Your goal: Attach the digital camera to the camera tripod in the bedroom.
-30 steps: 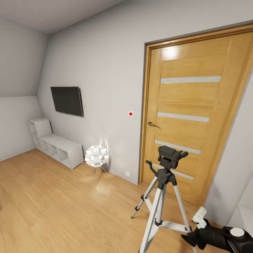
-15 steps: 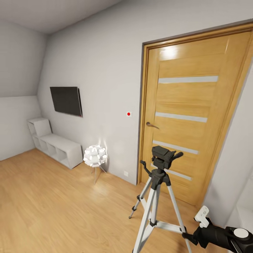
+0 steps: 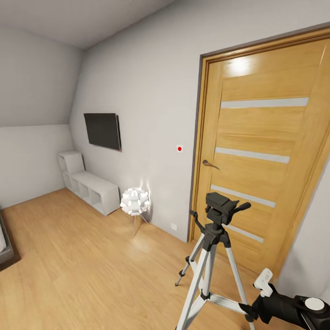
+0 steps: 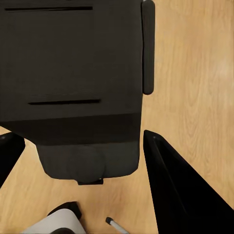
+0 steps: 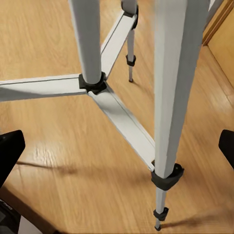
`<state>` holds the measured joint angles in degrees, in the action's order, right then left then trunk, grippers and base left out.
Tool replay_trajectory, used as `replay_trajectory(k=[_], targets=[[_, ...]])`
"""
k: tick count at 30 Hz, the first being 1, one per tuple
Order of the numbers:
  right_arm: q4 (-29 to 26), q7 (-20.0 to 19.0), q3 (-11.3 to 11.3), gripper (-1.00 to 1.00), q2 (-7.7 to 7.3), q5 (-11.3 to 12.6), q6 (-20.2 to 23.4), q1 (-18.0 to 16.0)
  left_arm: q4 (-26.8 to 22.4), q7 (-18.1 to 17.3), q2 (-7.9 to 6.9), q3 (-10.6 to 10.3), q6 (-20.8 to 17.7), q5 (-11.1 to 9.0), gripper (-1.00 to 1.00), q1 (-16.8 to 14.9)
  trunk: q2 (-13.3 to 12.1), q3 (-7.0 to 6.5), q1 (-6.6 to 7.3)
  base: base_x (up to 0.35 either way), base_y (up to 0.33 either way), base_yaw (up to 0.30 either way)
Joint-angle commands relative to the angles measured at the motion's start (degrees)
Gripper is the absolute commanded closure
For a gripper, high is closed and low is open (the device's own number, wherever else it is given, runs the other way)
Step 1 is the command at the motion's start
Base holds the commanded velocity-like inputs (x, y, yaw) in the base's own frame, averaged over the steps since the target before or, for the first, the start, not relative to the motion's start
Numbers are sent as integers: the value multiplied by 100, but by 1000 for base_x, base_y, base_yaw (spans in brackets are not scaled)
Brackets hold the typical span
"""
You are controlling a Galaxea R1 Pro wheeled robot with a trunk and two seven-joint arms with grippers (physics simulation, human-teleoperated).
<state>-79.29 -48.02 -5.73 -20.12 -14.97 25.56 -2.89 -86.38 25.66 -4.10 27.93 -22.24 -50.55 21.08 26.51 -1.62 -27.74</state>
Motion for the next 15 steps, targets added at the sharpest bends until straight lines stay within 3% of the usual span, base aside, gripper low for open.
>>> replay_trajectory(k=[1,15], targets=[[-7,-40,-7,-100,1,-36,20,-1,-11,35,-2,2,-27,-30,100,1,3,0,-2,0,-13,130],[-7,-37,-7,-100,8,-39,20,-1,-11,36,-3,19,-34,-42,100,1,3,0,-2,-73,-102,27]])
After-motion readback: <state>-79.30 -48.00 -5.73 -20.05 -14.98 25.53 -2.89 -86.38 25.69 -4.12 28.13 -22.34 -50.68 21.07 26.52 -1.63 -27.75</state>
